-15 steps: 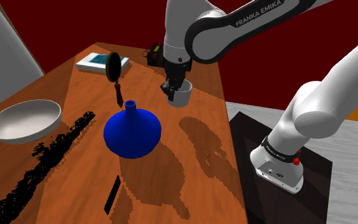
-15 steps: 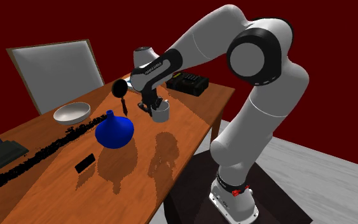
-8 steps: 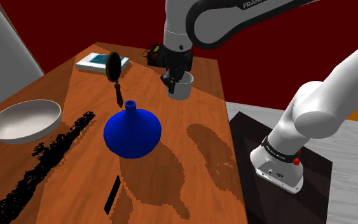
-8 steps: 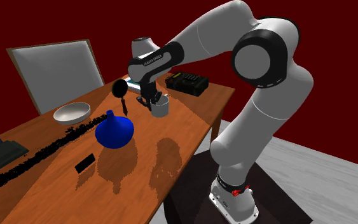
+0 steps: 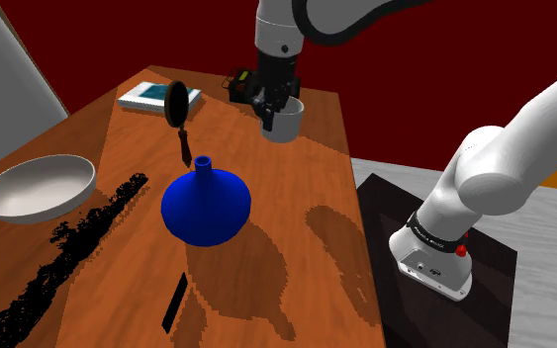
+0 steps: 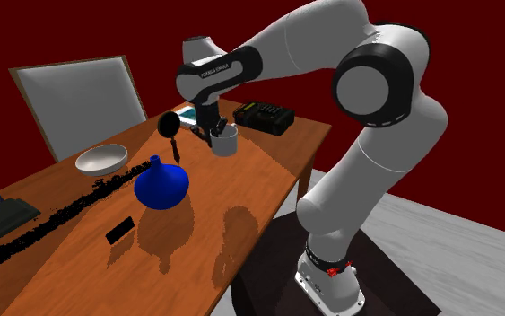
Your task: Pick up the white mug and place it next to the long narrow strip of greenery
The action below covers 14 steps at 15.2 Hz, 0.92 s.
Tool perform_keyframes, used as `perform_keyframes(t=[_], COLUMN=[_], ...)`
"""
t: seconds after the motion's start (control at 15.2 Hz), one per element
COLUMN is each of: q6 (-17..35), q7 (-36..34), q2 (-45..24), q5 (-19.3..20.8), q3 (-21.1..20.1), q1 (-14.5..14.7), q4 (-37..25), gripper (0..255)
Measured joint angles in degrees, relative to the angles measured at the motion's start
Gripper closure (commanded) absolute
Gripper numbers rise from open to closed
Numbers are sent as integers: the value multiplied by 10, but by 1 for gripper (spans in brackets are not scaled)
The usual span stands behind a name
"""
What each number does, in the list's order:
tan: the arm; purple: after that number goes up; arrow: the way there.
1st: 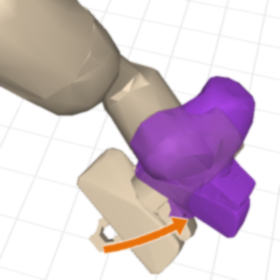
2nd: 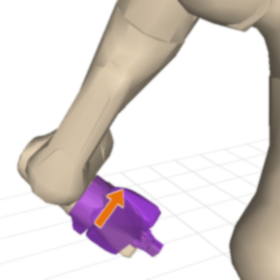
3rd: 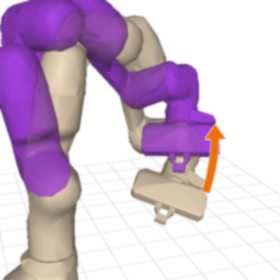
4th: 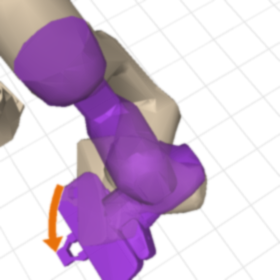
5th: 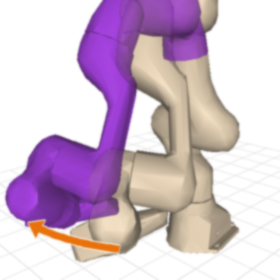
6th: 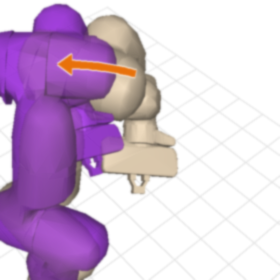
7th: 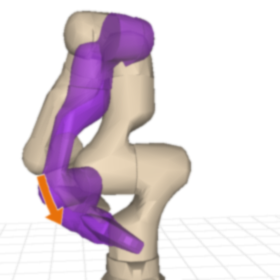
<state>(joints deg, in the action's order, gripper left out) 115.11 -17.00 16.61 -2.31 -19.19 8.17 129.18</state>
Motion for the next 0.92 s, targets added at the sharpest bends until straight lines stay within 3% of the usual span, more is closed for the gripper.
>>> perform_keyframes(t=[0.2,0.92], q6=[-14,-32], q7=[-15,-174], q2=[-1,-33], q5=[-2,-10], q3=[-10,-116], q1=[6,61], q4=[-15,-64], gripper=[255,255])
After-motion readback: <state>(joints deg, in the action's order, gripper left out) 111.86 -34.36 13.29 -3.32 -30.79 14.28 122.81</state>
